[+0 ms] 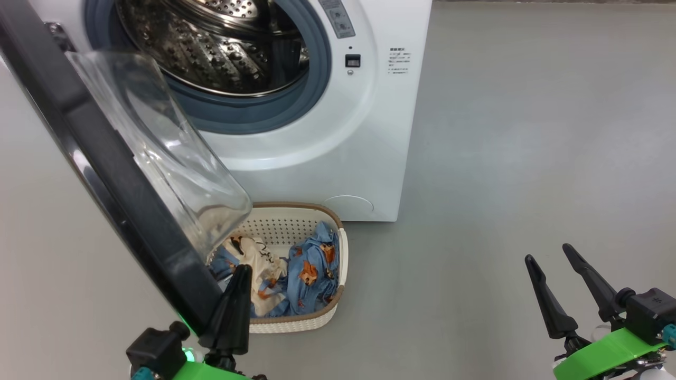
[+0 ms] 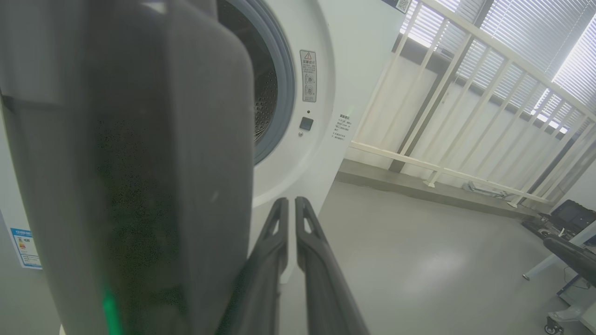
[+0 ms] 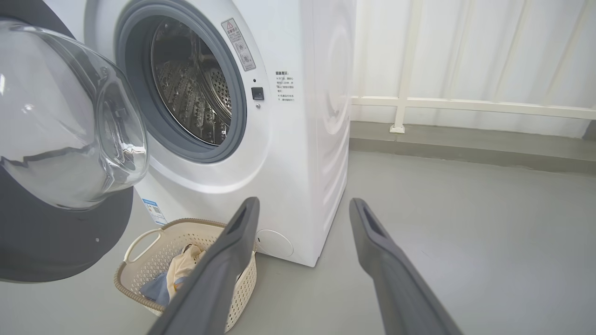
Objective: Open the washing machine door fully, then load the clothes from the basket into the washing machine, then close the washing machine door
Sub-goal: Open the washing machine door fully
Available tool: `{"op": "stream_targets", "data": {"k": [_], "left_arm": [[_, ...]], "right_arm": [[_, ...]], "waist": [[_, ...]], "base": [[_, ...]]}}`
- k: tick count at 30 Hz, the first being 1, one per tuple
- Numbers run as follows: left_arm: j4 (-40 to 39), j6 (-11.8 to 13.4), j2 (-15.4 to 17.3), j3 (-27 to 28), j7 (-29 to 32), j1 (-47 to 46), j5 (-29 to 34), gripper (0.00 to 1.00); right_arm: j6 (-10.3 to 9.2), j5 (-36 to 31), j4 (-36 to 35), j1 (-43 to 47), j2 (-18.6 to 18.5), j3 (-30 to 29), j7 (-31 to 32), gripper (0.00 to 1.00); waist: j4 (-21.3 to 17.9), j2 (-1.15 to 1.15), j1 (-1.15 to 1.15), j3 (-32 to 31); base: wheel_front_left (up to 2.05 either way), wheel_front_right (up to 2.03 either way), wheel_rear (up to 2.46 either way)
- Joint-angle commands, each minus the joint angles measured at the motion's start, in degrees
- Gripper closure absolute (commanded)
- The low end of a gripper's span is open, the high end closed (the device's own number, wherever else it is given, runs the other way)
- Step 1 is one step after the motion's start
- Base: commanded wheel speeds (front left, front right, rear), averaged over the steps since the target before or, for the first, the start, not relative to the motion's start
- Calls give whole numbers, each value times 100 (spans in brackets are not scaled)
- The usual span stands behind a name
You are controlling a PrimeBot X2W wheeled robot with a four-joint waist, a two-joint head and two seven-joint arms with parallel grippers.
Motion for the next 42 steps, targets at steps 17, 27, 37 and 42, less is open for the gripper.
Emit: {"op": "stream_targets", "data": {"k": [17, 27, 37, 42], "left_arm": [[-531, 443, 551, 732, 100, 400, -57, 100], [-661, 656, 930, 1152, 159, 578, -115, 100], [-686, 821, 1218, 1548, 210, 706, -237, 100], [-547, 840, 1354, 1722, 172, 595, -279, 100]], "right_arm": [[32, -146, -192, 118, -95, 16, -70, 0], [32, -135, -182, 184, -90, 40, -70, 0], [32, -135, -192, 235, -62, 68, -70, 0], [32, -140, -211, 220, -62, 42, -70, 0]], "waist": [[435, 0, 0, -133], [606, 0, 0, -230], [701, 0, 0, -257], [741, 0, 0, -194]], "base": [[0, 0, 0], [0, 0, 0], [0, 0, 0], [0, 0, 0]]}}
